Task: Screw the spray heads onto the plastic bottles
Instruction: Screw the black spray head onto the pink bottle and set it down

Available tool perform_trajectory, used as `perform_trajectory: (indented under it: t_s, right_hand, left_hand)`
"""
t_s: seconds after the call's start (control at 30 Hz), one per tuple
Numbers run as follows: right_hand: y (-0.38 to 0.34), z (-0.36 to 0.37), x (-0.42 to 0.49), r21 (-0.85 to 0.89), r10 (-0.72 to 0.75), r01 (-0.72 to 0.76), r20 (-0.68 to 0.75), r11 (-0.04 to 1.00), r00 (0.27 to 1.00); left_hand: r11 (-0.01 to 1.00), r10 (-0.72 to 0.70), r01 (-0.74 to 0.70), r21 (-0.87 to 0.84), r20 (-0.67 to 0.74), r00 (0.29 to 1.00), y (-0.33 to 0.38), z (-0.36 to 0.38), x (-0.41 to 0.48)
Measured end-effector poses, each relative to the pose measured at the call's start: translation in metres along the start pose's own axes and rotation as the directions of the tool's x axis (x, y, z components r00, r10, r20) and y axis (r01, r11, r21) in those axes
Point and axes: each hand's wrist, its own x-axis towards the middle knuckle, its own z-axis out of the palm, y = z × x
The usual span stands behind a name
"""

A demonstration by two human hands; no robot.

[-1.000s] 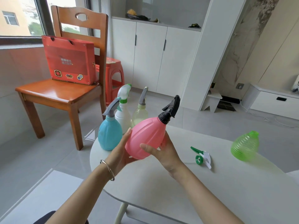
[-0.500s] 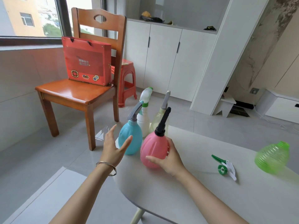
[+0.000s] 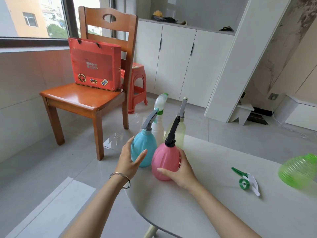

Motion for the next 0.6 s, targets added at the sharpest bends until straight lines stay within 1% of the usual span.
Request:
perform_trajectory:
  t_s: [0.4,0.5,0.57,0.6]
  right_hand:
    - [0.002,-0.003,0.002,0.049,0.004,-0.005,0.021,0.999,1.0]
    - [0.002,-0.005,0.001,0.047,-0.007,0.006,0.029,0.999,1.0]
    - [0.0,-0.008,-0.002,0.054,-0.033,0.032,0.022,0.998,0.999]
    - [0.0,-0.011,-0.004,0.066,-0.048,0.047,0.015,0.997,0.999]
  left_hand:
    - [0.999,-0.036,0.036,0.035,0.004,0.999,-0.005,0.001,0.001]
    - [0.996,-0.05,0.05,0.072,-0.006,0.999,-0.003,0.0,-0.001]
    - [0.994,-0.007,0.012,0.106,-0.049,0.999,0.005,-0.001,-0.004]
    - [0.991,0.039,-0.027,0.132,-0.085,0.996,0.013,-0.002,-0.006]
